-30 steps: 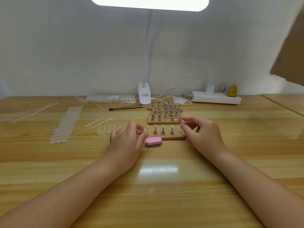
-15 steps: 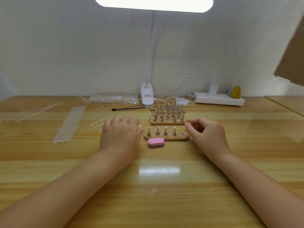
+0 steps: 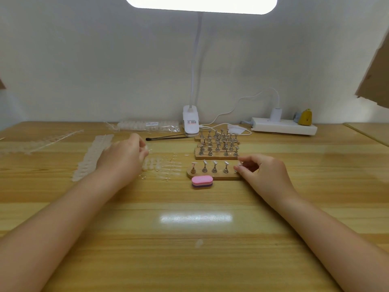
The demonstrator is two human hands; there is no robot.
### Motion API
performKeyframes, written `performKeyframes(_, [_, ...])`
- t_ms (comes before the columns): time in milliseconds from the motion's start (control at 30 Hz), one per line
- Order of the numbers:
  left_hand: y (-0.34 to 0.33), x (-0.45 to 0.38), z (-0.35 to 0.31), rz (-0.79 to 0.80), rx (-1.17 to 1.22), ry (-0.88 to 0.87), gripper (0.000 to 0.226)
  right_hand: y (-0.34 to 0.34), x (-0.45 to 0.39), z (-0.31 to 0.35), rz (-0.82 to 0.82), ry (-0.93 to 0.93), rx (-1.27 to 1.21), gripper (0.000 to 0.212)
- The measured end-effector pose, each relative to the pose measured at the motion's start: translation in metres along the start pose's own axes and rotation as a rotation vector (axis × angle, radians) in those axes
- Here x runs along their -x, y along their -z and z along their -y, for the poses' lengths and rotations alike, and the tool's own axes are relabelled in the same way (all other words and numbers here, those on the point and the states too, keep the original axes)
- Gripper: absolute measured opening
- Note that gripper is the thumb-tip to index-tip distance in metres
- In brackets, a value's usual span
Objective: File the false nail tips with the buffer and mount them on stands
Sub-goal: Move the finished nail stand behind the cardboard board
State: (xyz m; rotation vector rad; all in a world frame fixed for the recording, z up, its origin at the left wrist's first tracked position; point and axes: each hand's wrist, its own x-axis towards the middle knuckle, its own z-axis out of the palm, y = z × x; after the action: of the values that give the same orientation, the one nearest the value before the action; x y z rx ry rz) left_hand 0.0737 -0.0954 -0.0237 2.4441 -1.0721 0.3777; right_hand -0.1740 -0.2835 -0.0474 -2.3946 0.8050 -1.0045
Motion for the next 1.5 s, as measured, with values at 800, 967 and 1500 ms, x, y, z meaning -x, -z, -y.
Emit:
performKeyframes(800, [-0.016, 0.009, 0.011, -0.026, 0.079, -0.235, 0.021, -0.001, 0.0, 0.002, 0.022, -0.012, 0.029, 0.028])
performKeyframes(967, [-0.014, 0.005, 0.013, -0.051, 0.325, -0.127, 0.004, -0.001, 0.0, 0.001, 0.022, -0.016, 0.026, 0.027])
performKeyframes(1500, [0.004, -0.007, 0.003, -0.014, 1.191, 0.221, 0.009, 0.002, 0.002, 0.011, -0.062, 0.042, 0.013, 0.029])
